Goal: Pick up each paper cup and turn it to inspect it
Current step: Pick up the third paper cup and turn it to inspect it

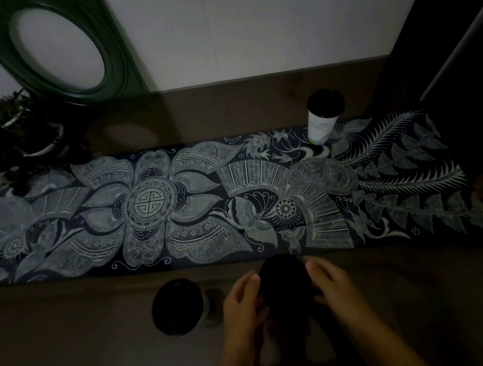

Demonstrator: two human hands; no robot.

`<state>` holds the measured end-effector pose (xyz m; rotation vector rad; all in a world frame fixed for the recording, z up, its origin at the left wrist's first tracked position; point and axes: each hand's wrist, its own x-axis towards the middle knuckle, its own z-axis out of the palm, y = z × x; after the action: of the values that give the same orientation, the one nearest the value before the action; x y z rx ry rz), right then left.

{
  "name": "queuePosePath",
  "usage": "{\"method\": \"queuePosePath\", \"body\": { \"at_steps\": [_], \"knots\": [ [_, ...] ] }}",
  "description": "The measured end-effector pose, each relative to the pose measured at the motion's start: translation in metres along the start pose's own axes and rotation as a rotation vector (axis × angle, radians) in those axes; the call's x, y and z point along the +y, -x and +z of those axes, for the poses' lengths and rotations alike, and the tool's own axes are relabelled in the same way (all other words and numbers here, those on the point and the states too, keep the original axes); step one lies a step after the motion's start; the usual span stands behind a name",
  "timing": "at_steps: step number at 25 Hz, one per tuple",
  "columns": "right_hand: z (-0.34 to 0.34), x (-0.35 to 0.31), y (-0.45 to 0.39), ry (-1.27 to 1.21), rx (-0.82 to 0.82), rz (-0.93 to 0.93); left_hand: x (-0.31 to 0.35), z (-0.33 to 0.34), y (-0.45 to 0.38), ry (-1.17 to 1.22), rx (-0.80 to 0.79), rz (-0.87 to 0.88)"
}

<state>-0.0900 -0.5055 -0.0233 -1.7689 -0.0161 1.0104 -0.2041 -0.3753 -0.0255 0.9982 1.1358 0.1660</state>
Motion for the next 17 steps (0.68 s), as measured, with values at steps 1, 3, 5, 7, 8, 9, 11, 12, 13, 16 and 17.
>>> {"method": "queuePosePath", "body": {
  "at_steps": [1,3,5,7,8,9,11,12,13,16,17],
  "knots": [
    [-0.003,-0.005,0.002,0.065,0.034,-0.051,0.006,-0.001,0.002,-0.036,0.005,0.075],
    [-0.010,-0.022,0.004,0.242,0.109,-0.181,0.020,-0.001,0.005,-0.228,0.039,0.285],
    [-0.019,-0.045,0.005,0.446,0.183,-0.358,0.037,0.004,0.007,-0.484,0.063,0.504],
    [-0.031,-0.070,0.004,0.644,0.257,-0.538,0.061,0.014,0.011,-0.659,0.083,0.693],
    [-0.037,-0.083,0.003,0.730,0.296,-0.617,0.073,0.019,0.012,-0.736,0.097,0.790],
    [-0.044,-0.094,0.001,0.804,0.333,-0.687,0.085,0.025,0.012,-0.815,0.123,0.884],
    [-0.057,-0.116,-0.003,0.896,0.391,-0.792,0.109,0.040,0.010,-0.930,0.198,1.059],
    [-0.065,-0.125,-0.005,0.909,0.413,-0.828,0.120,0.049,0.010,-0.955,0.230,1.126],
    [-0.073,-0.134,-0.008,0.906,0.429,-0.849,0.131,0.059,0.009,-0.961,0.251,1.172],
    [-0.101,-0.150,-0.025,0.799,0.418,-0.835,0.152,0.092,-0.001,-0.975,0.275,1.208],
    [-0.109,-0.152,-0.033,0.707,0.387,-0.807,0.155,0.102,-0.007,-0.988,0.279,1.204]
  ]
}}
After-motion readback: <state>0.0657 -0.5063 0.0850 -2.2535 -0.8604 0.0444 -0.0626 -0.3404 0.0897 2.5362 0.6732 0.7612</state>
